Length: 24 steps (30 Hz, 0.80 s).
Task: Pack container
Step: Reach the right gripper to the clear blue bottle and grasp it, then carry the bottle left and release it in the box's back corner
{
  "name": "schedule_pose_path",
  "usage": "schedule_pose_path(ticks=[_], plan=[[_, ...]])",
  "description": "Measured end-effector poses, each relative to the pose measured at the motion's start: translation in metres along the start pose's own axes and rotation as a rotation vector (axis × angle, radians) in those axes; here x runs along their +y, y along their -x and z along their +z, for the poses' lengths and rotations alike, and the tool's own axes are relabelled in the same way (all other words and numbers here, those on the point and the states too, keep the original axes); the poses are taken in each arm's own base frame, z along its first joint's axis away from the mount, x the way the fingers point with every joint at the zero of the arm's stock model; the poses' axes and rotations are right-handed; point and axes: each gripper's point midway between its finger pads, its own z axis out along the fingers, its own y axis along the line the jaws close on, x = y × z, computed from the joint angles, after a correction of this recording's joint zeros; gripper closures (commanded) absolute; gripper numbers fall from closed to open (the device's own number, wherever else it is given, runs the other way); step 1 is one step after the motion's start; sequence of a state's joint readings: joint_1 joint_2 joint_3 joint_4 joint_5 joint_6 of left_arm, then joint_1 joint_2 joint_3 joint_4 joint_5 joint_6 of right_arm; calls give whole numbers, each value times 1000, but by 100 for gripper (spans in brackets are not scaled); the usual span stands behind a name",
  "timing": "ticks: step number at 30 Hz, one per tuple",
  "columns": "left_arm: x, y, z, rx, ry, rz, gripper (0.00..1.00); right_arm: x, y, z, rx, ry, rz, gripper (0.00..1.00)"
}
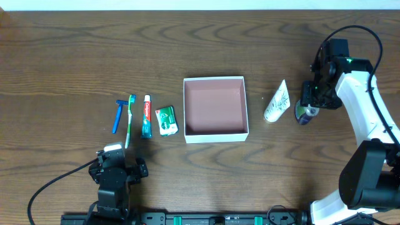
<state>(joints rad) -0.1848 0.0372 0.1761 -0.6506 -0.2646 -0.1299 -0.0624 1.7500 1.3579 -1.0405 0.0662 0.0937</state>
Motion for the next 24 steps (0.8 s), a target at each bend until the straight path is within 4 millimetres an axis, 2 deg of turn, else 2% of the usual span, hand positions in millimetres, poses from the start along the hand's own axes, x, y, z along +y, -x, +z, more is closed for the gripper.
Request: schedule_pose_path(ticks=[8,9,11,13,21,24], plan=[[0,0,0,0,0,0,2,0,9,0,-36,1,3,49],[0,0,0,0,0,0,2,0,9,0,-36,1,3,51],[0,0,0,-1,0,0,2,0,9,0,-37,1,-1,62],[0,0,0,0,0,0,2,1,10,-1,-40,5,1,67],[0,0,0,0,0,0,2,0,4,-5,-25,4,2,70],[0,0,0,0,0,0,2,-2,-5,-21,-28,4,2,74]])
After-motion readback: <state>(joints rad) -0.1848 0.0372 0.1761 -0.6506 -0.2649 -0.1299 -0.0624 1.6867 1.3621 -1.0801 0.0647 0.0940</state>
